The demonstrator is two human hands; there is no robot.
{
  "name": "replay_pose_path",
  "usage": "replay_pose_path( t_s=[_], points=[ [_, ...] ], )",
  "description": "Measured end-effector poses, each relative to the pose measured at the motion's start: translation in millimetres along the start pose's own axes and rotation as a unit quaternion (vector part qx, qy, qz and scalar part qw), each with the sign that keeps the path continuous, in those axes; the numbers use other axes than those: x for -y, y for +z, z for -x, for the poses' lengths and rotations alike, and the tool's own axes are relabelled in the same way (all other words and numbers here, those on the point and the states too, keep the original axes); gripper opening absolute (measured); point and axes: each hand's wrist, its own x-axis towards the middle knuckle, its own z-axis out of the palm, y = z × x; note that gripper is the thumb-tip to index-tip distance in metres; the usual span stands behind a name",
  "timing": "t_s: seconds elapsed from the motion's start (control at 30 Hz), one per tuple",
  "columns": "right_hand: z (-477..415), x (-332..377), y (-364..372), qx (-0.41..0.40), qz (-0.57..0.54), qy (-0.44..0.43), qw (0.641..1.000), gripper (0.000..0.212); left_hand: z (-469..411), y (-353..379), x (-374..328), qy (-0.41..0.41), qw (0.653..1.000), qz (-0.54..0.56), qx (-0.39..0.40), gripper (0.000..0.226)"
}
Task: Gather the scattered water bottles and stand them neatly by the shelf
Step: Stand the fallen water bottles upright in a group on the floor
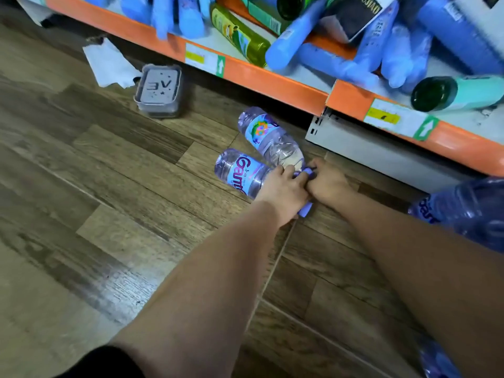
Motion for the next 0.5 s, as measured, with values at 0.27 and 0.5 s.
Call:
replay_pose_path(
  t_s=[0.27,0.5],
  points=[
    [49,-6,-30,-0.055,-0.016,-0.141,0.988,0.023,25,-24,5,0.080,0.992,-0.091,0.030,0.034],
    [94,17,-57,-0.115,-0.066,-0.181,0.974,0.033,54,-75,14,-0.041,0.998,0.007,0.040,0.033]
  ],
)
